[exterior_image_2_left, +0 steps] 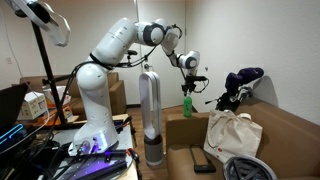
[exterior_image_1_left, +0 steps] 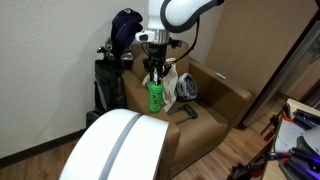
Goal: Put the bottle in the bag
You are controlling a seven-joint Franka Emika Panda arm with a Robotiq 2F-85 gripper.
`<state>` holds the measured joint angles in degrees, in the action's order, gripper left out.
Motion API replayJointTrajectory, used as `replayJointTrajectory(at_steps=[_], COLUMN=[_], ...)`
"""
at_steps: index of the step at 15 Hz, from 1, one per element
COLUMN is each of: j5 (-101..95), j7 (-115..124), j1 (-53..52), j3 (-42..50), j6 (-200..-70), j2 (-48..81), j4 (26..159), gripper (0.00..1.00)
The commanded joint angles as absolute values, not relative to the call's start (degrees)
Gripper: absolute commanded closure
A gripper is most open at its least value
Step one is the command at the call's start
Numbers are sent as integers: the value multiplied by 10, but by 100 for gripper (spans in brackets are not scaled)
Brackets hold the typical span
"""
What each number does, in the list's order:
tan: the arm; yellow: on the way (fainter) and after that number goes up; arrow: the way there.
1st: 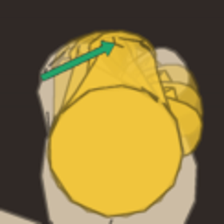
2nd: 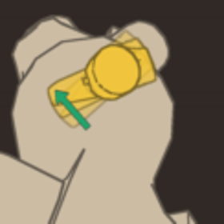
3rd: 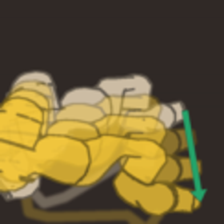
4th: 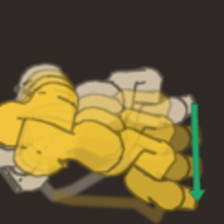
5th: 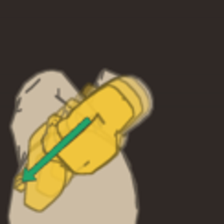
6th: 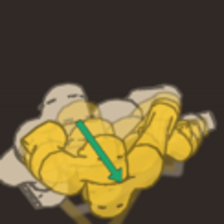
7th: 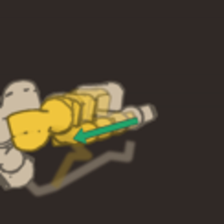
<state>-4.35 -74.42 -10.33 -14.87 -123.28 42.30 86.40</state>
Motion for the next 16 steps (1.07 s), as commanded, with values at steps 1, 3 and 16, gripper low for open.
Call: replayJointTrajectory(at_steps=[1, 3, 16], j5=[-49, -49, -71], j7=[-776, -784, -775], j1=[-99, -99, -106], j3=[-153, -153, -135], j6=[-1215, -1215, -1216], j2=[436, 437, 435], j4=[843, 844, 842], gripper=[27, 16, 0])
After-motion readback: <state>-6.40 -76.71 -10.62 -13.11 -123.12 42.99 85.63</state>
